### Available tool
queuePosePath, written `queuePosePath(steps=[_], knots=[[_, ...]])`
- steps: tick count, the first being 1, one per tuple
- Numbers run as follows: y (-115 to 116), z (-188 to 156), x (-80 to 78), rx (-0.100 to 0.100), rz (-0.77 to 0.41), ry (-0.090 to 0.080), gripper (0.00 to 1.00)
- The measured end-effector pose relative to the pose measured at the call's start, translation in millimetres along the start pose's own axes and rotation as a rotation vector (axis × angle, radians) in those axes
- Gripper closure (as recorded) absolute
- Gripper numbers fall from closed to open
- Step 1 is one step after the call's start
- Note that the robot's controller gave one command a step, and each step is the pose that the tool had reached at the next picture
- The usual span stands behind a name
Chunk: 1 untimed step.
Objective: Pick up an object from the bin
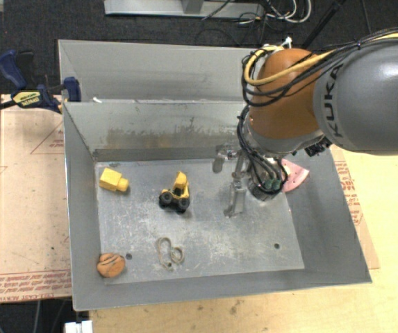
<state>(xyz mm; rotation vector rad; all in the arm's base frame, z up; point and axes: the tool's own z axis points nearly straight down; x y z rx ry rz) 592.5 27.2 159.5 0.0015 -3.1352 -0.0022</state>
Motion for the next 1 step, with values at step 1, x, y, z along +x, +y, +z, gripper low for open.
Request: queuePosePath(steps=[1], knots=[[-0.1, -4.6, -1.7, 0.000, 0.000, -0.008, 0.00]])
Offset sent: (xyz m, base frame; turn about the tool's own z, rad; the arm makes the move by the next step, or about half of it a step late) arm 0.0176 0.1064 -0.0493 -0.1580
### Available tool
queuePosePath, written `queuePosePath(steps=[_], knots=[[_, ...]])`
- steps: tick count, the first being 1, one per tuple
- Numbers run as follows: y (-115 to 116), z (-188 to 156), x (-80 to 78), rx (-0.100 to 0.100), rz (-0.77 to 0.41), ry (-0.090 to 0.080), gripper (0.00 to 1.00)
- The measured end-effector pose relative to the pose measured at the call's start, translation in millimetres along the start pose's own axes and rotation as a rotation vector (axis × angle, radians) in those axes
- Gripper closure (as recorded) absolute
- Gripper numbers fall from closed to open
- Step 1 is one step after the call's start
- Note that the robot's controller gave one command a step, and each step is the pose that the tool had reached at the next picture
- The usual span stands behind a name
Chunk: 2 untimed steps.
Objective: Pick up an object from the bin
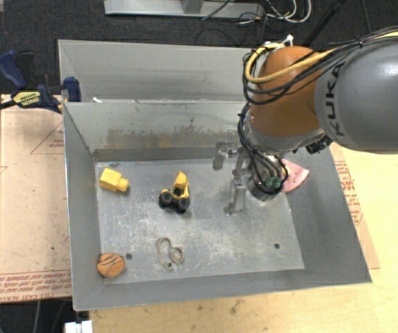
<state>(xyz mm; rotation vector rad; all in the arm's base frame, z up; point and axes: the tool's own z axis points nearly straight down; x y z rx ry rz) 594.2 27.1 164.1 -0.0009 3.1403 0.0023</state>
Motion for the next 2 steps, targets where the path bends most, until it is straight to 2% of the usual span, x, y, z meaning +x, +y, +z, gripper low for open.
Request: queuePosePath(steps=[1, 2], knots=[[39, 20, -7.6, 0.002, -0.060, -0.003, 0.00], [79, 46, -27.0, -0.001, -0.127, -0.003, 0.00]])
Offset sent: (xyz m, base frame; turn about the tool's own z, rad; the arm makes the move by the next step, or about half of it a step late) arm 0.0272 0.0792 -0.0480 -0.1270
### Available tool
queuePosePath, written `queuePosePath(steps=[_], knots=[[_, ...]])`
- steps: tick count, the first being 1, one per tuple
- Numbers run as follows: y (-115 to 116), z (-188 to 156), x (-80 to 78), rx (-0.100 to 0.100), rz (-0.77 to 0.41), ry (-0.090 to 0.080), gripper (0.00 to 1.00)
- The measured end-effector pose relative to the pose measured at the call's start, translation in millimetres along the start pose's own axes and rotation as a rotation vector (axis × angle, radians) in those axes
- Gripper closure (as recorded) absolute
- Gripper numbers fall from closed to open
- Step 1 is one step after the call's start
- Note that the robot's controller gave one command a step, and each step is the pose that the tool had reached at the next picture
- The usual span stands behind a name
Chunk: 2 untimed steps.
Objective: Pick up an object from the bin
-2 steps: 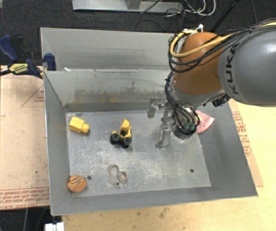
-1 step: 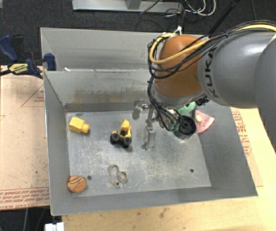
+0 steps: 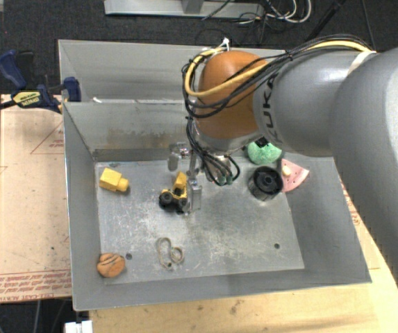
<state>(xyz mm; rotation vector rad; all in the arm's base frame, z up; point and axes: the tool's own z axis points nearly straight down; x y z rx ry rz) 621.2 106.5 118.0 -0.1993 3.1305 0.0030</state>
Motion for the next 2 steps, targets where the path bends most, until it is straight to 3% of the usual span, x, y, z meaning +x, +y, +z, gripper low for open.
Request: queuePosePath(steps=[1, 2], knots=[[1, 21, 2.7, 0.000, 0.129, 0.003, 0.00], [-6, 46, -8.9, -0.001, 0.078, 0.001, 1.00]])
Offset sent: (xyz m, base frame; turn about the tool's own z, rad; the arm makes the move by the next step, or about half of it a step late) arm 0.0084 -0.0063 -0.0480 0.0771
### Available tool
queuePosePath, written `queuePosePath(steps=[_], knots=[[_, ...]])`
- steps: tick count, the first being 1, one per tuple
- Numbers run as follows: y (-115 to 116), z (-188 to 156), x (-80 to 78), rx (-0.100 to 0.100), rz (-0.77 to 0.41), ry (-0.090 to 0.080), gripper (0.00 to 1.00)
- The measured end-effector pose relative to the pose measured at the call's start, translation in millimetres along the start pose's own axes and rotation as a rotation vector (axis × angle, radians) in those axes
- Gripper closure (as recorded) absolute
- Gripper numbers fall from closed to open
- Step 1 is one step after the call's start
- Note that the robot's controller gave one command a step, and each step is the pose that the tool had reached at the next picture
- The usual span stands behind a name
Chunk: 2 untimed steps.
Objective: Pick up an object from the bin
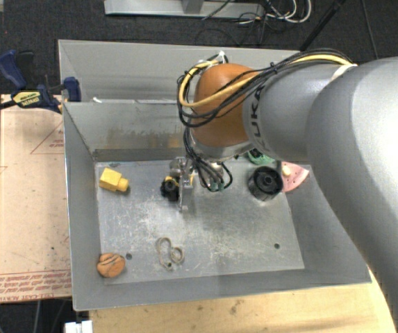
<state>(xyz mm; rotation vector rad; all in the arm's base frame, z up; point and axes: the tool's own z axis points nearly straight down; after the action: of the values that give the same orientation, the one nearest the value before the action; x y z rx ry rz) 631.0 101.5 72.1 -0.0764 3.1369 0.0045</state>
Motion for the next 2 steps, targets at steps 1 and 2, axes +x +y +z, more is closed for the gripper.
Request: queuePosePath(steps=[1, 2], knots=[[0, 0, -0.1, 0.000, 0.000, 0.000, 1.00], [10, -59, 2.7, 0.002, -0.026, 0.006, 1.00]])
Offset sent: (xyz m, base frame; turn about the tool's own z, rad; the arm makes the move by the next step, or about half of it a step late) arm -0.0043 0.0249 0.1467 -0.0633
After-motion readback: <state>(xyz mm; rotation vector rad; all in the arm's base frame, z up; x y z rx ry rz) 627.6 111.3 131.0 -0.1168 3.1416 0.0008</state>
